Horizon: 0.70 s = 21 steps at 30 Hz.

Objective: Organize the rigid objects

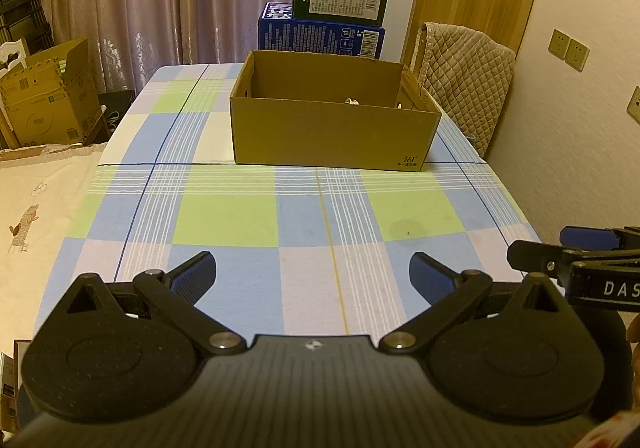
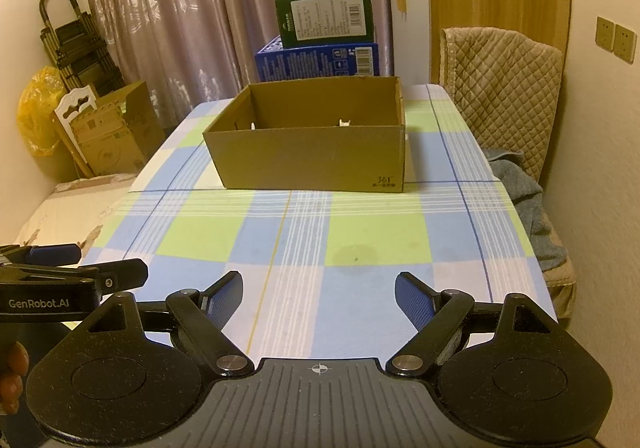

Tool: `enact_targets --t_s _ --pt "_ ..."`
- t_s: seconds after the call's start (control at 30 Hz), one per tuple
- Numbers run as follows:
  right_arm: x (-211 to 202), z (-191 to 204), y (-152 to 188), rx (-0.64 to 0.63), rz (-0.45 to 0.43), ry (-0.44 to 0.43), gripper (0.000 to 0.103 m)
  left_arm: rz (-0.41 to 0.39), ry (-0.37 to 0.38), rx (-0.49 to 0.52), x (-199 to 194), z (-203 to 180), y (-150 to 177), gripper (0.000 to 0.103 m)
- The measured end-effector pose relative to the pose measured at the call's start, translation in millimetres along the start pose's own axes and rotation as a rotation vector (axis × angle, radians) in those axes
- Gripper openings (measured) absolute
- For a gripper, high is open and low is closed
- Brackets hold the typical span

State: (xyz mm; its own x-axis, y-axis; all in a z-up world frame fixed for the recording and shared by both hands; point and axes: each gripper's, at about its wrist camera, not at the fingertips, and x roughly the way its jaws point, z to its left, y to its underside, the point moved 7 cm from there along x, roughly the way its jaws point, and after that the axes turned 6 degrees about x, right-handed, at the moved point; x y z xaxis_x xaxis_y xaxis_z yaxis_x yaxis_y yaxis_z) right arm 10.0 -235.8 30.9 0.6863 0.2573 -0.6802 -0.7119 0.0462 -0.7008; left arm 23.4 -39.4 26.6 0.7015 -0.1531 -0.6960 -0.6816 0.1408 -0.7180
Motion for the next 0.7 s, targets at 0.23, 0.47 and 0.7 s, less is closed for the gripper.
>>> enact_targets --t_s 0.23,0.47,0.7 --pt "0.5 1.3 2.7 -0.001 0.001 0.002 0.080 0.001 0.003 -0.001 0.8 -0.6 0.8 0.102" --pt "0.3 1.4 3.2 0.000 0.002 0.002 0.080 0.003 0.005 -0.003 1.6 -0.2 2.2 0.102" --pt "0.7 1.4 2.9 -0.002 0.002 0.003 0.080 0.002 0.006 -0.003 1.9 0.7 2.2 0.102"
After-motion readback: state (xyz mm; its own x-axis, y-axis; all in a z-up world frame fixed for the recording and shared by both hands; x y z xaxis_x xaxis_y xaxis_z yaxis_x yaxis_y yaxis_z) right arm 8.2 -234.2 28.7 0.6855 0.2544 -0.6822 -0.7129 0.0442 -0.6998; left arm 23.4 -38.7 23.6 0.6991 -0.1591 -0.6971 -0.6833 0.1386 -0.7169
